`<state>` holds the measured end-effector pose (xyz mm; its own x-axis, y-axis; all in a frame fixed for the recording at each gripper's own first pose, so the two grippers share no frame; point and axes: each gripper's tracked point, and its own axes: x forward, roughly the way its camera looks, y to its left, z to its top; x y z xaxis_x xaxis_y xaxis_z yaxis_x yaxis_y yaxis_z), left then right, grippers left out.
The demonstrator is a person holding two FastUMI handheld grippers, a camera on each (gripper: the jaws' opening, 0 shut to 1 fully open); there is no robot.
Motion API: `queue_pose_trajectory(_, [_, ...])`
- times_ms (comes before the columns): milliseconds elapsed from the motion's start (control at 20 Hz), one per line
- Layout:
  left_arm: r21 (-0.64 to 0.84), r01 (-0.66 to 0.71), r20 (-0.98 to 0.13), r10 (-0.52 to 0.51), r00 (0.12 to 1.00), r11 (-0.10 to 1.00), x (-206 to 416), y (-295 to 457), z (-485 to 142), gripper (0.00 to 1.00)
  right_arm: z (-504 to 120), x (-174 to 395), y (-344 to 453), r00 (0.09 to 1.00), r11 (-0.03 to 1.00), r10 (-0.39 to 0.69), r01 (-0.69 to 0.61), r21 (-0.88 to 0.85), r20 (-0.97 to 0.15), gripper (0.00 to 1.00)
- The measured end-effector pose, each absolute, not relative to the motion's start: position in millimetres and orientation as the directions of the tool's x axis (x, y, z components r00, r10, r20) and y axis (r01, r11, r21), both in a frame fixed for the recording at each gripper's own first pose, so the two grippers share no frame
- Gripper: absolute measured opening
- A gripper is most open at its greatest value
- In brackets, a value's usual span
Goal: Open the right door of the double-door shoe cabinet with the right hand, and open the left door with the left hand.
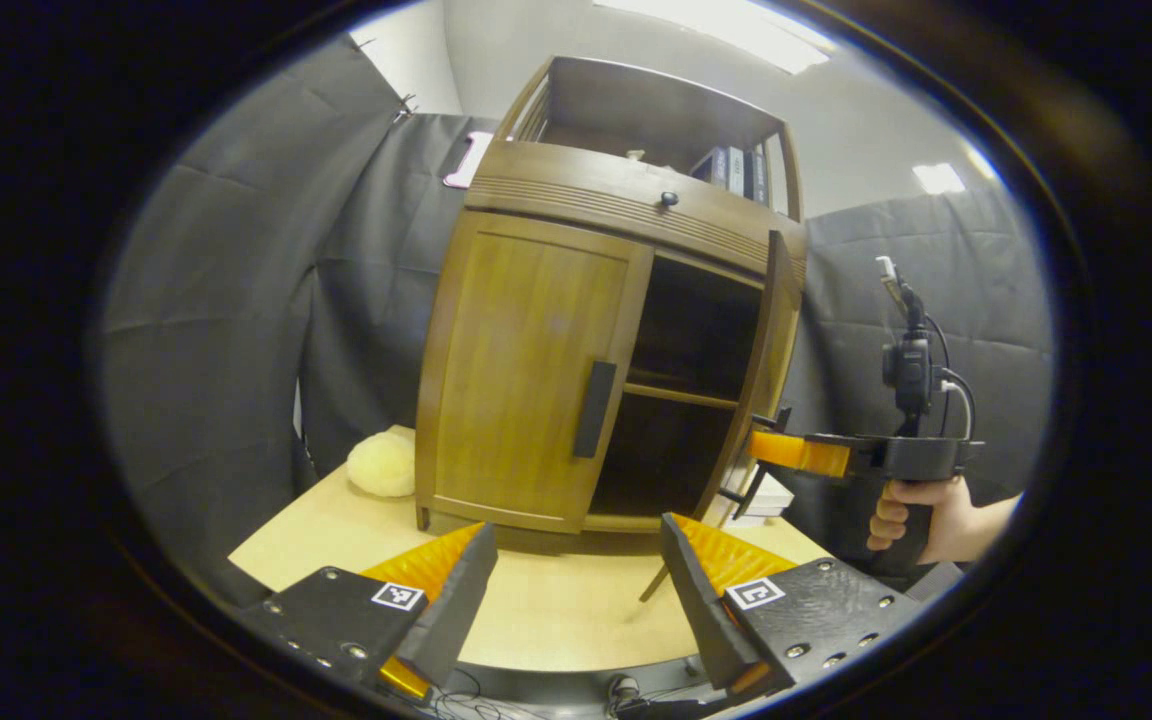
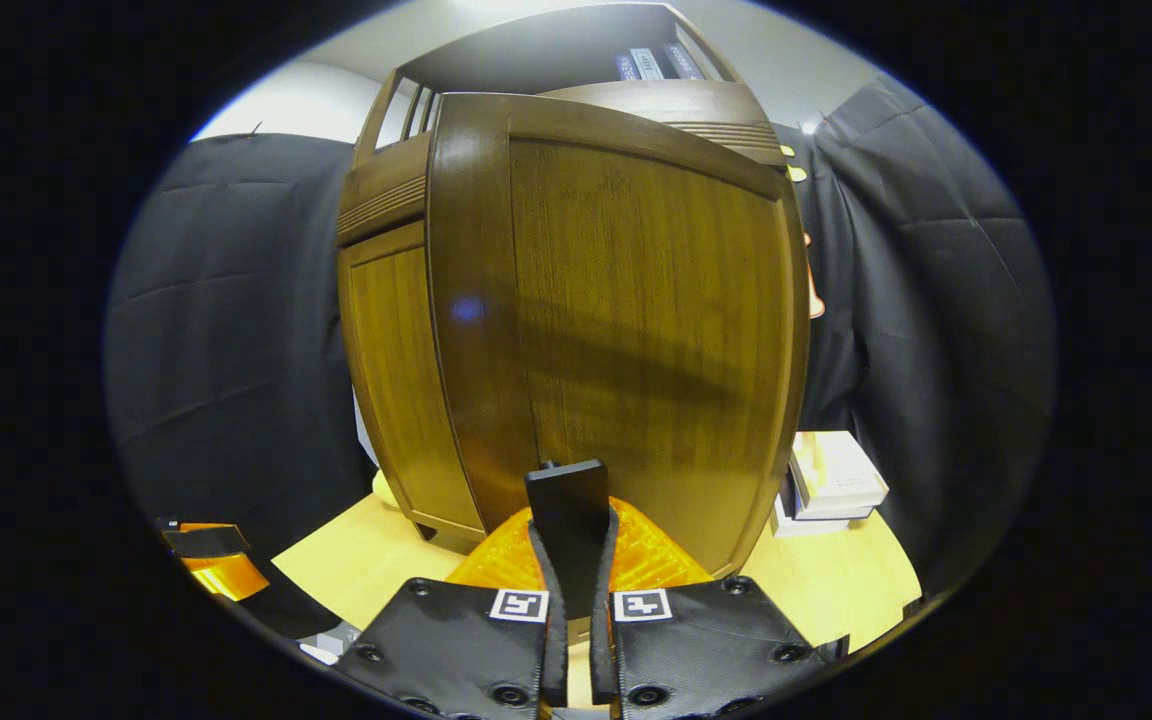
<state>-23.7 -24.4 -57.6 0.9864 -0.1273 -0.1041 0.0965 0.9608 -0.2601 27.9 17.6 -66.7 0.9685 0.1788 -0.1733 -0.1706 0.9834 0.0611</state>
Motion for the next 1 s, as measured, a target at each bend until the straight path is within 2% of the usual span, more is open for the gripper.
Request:
queue_pose_trajectory(50, [-0.260,0.102,-0.102,-0.132,0.986,0.960,-23.6,-25.1,-56.9,0.94,-66.8,23.3,12.5,0.970,0.985,0.171,-0.164,0.057,-0.173,0.07])
queue_pose_trajectory(100, [-0.260,0.108,-0.099,-0.138,0.985,0.960,-23.0,-26.0,-57.1,0.94,-67.4,19.1,7.8,0.971,0.986,0.164,-0.156,0.059,-0.174,0.10])
queue_pose_trajectory(350, [-0.260,0.136,-0.086,-0.164,0.983,0.956,-21.7,-29.2,-55.6,0.94,-69.7,3.1,-13.5,0.971,0.990,0.134,-0.121,0.075,-0.196,0.10])
queue_pose_trajectory(500, [-0.264,0.148,-0.085,-0.176,0.981,0.953,-22.7,-31.2,-55.1,0.94,-72.4,-7.6,-30.6,0.967,0.989,0.118,-0.094,0.117,-0.224,0.06])
queue_pose_trajectory(550, [-0.265,0.153,-0.087,-0.182,0.979,0.952,-23.0,-32.2,-55.0,0.94,-73.4,-11.2,-37.7,0.968,0.989,0.110,-0.085,0.117,-0.227,0.10])
queue_pose_trajectory(650, [-0.262,0.163,-0.092,-0.193,0.977,0.951,-24.3,-32.9,-55.8,0.94,-74.3,-21.1,-55.1,0.970,0.991,0.083,-0.057,0.119,-0.230,0.10])
queue_pose_trajectory(700, [-0.259,0.167,-0.094,-0.197,0.976,0.951,-24.7,-33.0,-56.2,0.94,-74.4,-25.4,-64.3,0.971,0.991,0.070,-0.042,0.125,-0.228,0.06])
queue_pose_trajectory(800, [-0.258,0.175,-0.099,-0.206,0.974,0.950,-23.9,-34.1,-57.3,0.94,-74.6,-31.1,-79.7,0.974,0.991,0.053,-0.023,0.135,-0.220,0.10])
queue_pose_trajectory(1000, [-0.265,0.201,-0.110,-0.236,0.965,0.943,-26.2,-40.1,-57.9,0.93,-73.9,-35.5,-99.2,0.978,0.993,0.071,-0.051,0.105,-0.199,0.09])
